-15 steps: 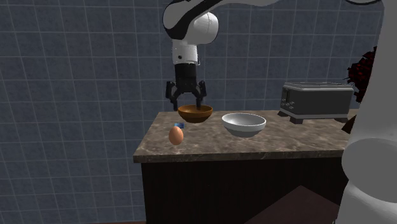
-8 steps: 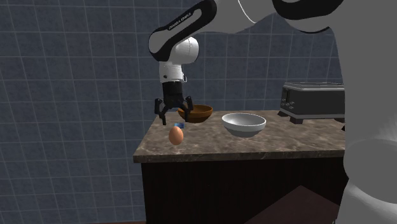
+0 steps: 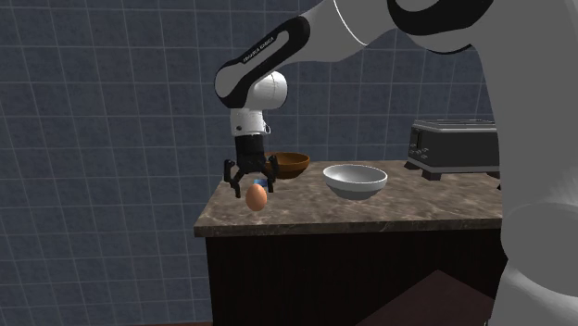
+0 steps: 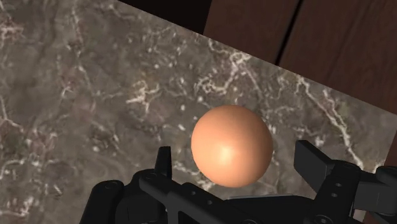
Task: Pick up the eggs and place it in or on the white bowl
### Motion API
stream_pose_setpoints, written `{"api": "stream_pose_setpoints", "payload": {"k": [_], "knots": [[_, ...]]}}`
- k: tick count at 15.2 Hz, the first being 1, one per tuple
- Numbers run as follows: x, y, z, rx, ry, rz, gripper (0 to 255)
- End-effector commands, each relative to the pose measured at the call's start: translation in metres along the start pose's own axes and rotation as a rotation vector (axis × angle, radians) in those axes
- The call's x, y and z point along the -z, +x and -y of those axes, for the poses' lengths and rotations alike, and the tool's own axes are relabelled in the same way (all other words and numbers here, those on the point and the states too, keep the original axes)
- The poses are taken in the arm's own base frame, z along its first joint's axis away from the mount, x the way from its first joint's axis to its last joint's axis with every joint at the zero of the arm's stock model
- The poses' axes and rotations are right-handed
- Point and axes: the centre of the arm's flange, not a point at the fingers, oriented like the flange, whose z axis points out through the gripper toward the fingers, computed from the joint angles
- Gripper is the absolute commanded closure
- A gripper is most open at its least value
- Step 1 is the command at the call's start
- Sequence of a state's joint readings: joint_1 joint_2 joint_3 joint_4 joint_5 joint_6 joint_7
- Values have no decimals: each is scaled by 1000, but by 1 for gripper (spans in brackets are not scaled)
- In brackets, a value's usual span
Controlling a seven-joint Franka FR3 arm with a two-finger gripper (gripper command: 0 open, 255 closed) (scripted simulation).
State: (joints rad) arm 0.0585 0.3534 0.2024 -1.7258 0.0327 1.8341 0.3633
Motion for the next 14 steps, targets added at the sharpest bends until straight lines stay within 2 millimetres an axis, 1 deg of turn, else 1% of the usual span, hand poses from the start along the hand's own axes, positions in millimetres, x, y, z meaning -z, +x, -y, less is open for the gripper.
{"api": "stream_pose_setpoints", "payload": {"k": [1,7,8,14], "knots": [[-4,0,-1,0,0,-1,0],[-4,0,-1,0,0,0,0],[-4,0,-1,0,0,0,255],[-4,0,-1,0,0,0,255]]}}
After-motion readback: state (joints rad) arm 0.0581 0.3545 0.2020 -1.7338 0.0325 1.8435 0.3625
